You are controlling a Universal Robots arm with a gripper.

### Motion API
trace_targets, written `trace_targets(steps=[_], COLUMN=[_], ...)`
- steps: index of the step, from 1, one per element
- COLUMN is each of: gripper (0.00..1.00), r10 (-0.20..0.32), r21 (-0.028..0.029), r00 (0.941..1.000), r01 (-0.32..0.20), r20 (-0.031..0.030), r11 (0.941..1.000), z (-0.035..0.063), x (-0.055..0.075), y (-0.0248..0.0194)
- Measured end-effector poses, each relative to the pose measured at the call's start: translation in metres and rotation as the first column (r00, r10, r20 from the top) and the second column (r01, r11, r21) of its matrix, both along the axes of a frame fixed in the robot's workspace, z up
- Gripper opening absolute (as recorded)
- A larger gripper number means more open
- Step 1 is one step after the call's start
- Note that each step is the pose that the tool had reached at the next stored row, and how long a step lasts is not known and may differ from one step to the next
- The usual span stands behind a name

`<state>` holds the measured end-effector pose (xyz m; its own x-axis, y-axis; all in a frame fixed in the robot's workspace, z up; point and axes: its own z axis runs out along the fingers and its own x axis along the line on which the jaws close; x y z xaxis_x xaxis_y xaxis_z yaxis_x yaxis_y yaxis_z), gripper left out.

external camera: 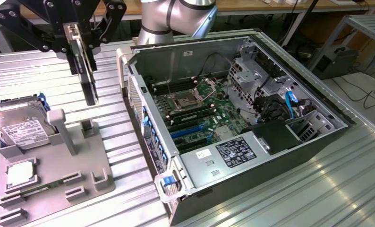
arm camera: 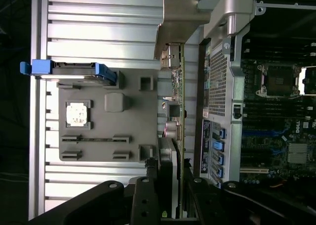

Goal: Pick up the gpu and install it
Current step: 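Pick up the gpu and move the gpu toward the slot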

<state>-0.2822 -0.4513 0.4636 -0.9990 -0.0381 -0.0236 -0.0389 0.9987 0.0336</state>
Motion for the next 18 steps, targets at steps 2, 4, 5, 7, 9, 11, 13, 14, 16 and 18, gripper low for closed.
trace_targets(steps=[2,4,5,7,9,11,13,14,16,18], gripper=[0.28,0.28,0.28,0.28,0.28,0.28,0.28,0.28,0.28,0.28], r10=[0.000,0.000,0.000,0.000,0.000,0.000,0.000,0.000,0.000,0.000], r21=[0.0001,0.0000,0.0000,0.0000,0.0000,0.0000,0.0000,0.0000,0.0000,0.0001], r00=[1.0000,1.0000,1.0000,1.0000,1.0000,1.0000,1.0000,1.0000,1.0000,1.0000], r01=[0.000,0.000,0.000,0.000,0.000,0.000,0.000,0.000,0.000,0.000], r20=[0.0001,0.0001,0.0000,0.0000,0.0000,0.0000,0.0001,0.0000,0.0001,0.0001], r11=[1.0000,1.0000,1.0000,1.0000,1.0000,1.0000,1.0000,1.0000,1.0000,1.0000], z=[-0.0001,0.0000,0.0000,0.0000,0.0000,0.0000,0.0000,0.0000,0.0000,-0.0001], x=[0.001,0.003,0.004,0.006,0.009,0.011,0.013,0.014,0.015,0.016], y=[0.0000,0.0000,0.0000,0.0000,0.0000,0.0000,0.0000,0.0000,0.0000,0.0000])
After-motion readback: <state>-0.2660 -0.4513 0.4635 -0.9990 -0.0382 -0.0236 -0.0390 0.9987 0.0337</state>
